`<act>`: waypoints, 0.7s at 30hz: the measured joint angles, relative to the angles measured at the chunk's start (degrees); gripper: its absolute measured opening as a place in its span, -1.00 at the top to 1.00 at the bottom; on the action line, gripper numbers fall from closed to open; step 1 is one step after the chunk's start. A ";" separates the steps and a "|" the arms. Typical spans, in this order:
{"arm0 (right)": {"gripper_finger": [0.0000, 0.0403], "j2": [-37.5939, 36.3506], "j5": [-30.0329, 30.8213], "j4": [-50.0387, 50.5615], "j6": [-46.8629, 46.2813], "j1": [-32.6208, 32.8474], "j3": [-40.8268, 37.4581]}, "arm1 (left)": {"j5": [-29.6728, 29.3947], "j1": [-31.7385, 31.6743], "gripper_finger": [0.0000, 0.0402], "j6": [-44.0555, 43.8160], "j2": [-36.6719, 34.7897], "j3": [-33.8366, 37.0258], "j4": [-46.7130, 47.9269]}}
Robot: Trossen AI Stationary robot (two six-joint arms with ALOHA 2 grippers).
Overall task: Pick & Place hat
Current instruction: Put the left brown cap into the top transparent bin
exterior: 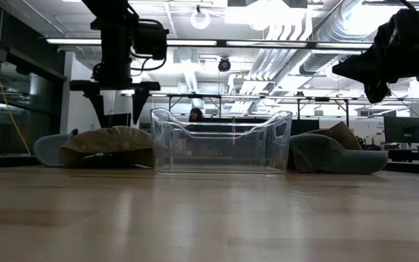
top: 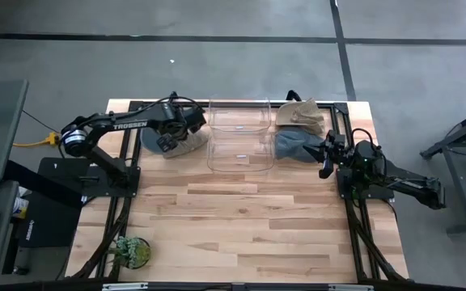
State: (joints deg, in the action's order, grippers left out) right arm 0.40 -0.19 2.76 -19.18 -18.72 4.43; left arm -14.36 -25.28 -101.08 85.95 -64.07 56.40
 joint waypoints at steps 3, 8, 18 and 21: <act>1.00 0.00 0.00 0.00 -0.07 0.00 0.00 | 4.09 -0.72 -0.77 4.10 1.88 0.04 -0.31; 1.00 0.00 0.00 0.00 0.00 0.00 0.00 | 5.70 -0.59 -0.93 7.12 3.13 -0.01 -4.46; 1.00 0.00 -0.01 -0.02 -0.01 0.00 0.00 | -0.11 -0.74 -0.97 7.77 1.90 -1.62 -3.84; 1.00 0.00 -0.02 0.00 0.03 0.00 0.00 | -1.88 -2.25 -0.97 7.82 1.20 -3.10 -1.54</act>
State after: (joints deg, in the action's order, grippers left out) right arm 0.40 -0.21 2.76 -19.15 -18.72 4.43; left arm -16.25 -27.53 -93.26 87.15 -67.17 54.86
